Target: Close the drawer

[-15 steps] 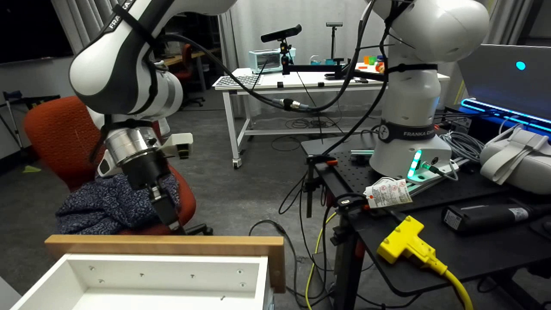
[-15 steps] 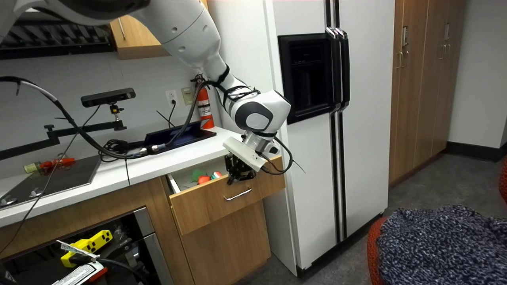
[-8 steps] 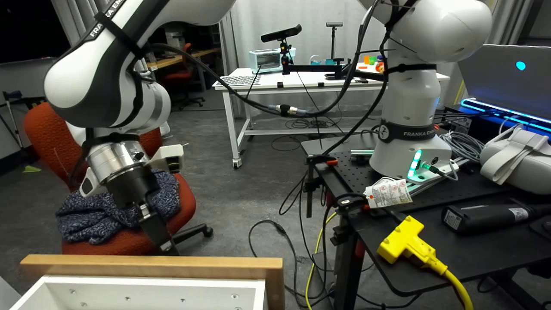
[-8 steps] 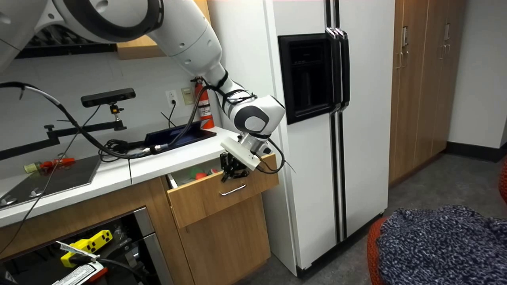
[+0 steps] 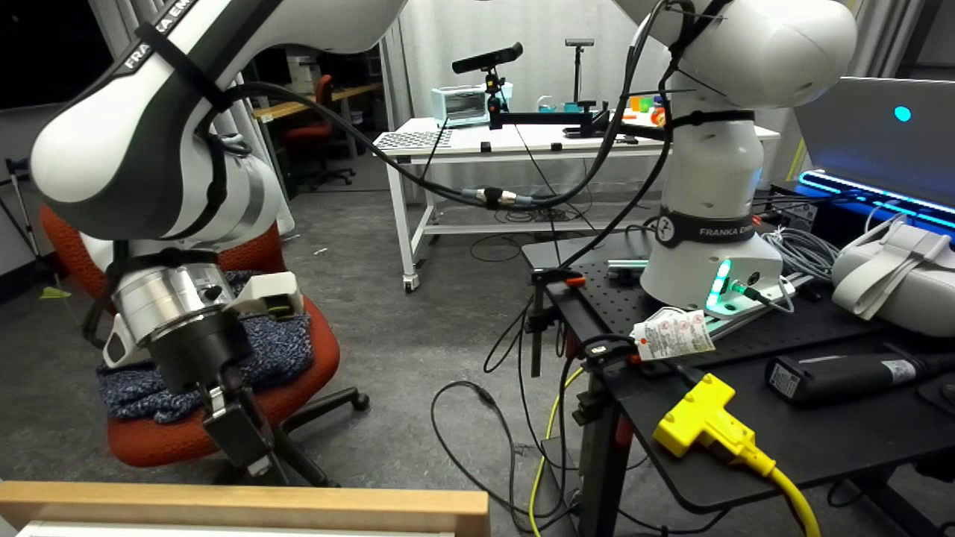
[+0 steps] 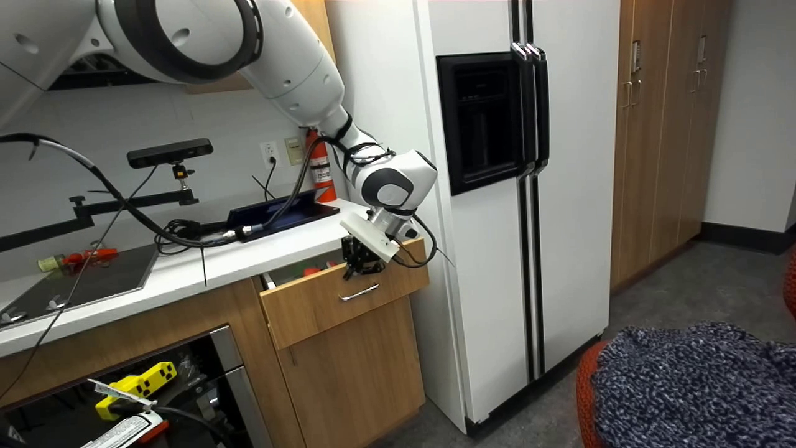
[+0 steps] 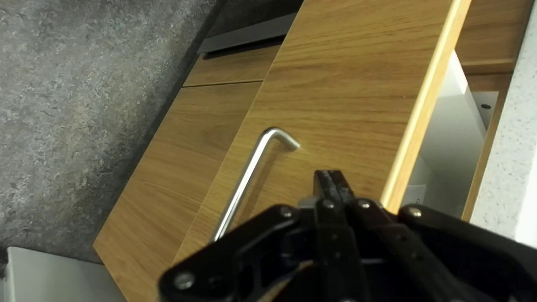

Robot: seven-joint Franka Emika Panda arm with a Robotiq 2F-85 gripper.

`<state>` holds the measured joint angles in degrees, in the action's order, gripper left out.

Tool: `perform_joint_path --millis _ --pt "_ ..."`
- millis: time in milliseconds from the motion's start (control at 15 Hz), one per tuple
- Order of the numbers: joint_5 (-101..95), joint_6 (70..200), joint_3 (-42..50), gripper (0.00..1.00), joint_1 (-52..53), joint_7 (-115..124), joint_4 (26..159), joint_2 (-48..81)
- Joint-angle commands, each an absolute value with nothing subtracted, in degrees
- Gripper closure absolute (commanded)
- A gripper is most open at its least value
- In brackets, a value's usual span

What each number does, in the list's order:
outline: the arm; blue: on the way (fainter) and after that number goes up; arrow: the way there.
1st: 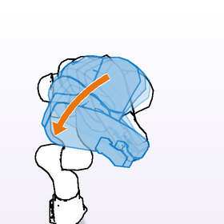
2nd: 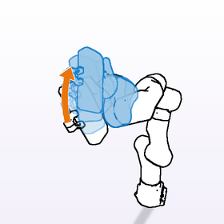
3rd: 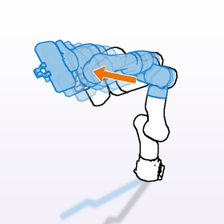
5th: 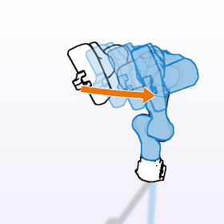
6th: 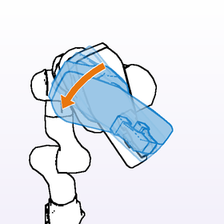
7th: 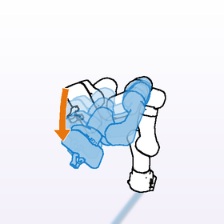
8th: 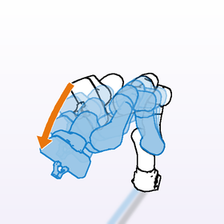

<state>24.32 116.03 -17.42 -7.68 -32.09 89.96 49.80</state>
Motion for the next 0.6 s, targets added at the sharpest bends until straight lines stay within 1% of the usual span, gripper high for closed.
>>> perform_joint_path --millis 0,533 --pt "27.3 120.6 -17.8 1.0 -5.7 -28.7 87.2 51.5" --pt "29.6 127.0 -18.9 1.0 -4.4 -22.9 86.6 52.7"
